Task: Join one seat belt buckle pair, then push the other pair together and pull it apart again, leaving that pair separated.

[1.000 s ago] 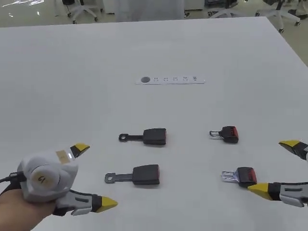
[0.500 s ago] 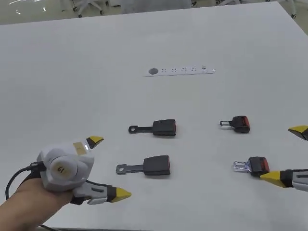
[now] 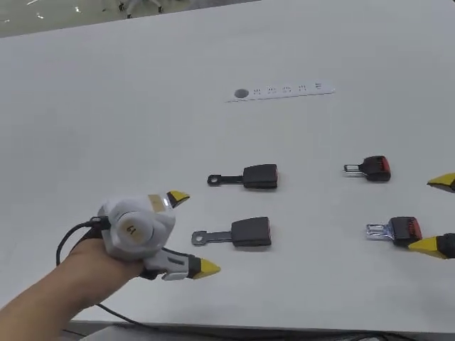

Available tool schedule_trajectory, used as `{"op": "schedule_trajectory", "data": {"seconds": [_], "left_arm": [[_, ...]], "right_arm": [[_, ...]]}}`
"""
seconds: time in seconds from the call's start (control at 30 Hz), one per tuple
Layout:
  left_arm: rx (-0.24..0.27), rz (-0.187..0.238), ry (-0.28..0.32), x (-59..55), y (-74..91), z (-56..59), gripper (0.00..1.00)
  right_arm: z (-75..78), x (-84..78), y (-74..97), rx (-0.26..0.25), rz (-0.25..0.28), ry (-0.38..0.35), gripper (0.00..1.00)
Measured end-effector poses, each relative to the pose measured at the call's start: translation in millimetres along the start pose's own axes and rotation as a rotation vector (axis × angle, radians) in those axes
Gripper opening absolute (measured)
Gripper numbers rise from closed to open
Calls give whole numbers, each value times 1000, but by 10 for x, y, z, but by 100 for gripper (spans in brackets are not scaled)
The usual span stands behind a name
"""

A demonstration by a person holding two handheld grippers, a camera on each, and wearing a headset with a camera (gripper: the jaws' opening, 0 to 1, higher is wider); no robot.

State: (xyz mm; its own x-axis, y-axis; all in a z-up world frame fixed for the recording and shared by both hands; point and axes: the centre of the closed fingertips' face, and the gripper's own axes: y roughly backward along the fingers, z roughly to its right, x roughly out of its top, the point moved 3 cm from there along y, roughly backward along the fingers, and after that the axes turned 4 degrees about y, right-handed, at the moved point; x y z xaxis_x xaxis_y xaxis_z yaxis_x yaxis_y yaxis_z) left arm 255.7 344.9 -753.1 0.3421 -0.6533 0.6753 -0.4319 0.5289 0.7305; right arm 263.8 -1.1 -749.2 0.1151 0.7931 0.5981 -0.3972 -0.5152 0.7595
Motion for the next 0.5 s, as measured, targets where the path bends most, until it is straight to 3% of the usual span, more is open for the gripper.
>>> {"op": "schedule_trajectory", "data": {"seconds": [0.17,0.5], "left_arm": [[-31,-37,-17,-50,-138,-3,78],[-154,-105,-77,-112,-509,177,63]], "right_arm": [[-64,-45,-110,55,-24,31,58],[-97,-181,-346,147,-99,51,53]]}}
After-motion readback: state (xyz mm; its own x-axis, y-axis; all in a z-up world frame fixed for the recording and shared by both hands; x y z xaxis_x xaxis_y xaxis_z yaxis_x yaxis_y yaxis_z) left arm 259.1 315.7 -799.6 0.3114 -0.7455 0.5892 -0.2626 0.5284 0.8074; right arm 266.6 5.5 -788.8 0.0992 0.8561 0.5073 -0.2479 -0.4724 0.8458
